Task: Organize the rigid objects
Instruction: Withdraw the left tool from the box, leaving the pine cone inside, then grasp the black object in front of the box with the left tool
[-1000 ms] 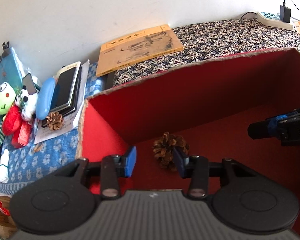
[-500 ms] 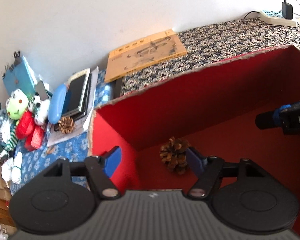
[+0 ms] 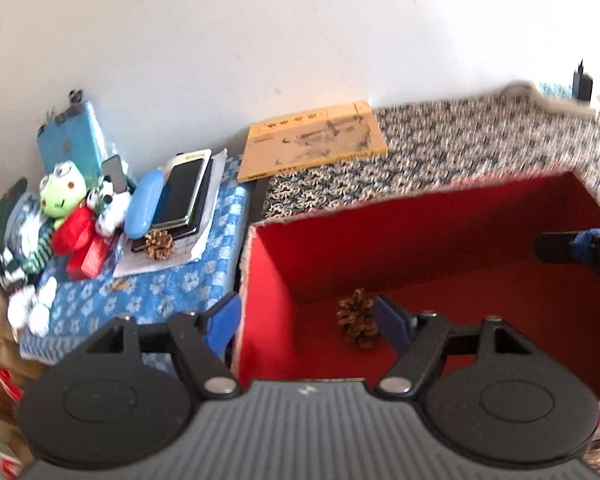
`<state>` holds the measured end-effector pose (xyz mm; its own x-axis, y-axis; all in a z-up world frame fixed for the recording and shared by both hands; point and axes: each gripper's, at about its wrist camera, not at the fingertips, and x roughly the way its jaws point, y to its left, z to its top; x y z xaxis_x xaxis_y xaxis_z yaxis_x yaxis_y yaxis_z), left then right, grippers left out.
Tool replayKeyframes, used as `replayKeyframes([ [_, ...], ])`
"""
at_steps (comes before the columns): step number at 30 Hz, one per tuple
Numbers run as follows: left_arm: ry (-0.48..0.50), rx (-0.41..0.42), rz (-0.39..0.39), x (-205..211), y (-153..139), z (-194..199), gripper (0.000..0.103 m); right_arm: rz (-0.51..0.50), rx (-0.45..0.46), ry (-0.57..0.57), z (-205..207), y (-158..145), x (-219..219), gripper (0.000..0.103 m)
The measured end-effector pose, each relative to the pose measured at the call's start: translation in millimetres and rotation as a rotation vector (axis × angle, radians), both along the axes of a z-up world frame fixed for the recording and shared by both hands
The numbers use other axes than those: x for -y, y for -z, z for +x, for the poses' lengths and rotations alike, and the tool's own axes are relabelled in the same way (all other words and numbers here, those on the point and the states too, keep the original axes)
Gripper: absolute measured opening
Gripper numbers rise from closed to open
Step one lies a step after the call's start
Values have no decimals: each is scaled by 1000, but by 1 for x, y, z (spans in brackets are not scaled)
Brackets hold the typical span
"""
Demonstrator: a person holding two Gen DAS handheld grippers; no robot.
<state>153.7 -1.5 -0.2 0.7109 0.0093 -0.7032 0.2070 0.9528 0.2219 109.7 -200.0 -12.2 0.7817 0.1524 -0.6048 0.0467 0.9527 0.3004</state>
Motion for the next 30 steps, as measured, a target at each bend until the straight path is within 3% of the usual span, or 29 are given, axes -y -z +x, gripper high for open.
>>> replayKeyframes([
  [3,-17,17,-75,-7,-16,-18,86,-5,29,25,-13,-10,-1,15],
  [8,-53,76,-119,-9,-36,-49,98,-55,19,-27,-29,-20,-7,15],
  [16,-96,106,-84,-7,-45,-90,100,-25,31,-37,-63,-30,-14,15],
  [30,-109,1,-84,-17,-34,-131,100,2,3,-65,-106,-30,-36,15],
])
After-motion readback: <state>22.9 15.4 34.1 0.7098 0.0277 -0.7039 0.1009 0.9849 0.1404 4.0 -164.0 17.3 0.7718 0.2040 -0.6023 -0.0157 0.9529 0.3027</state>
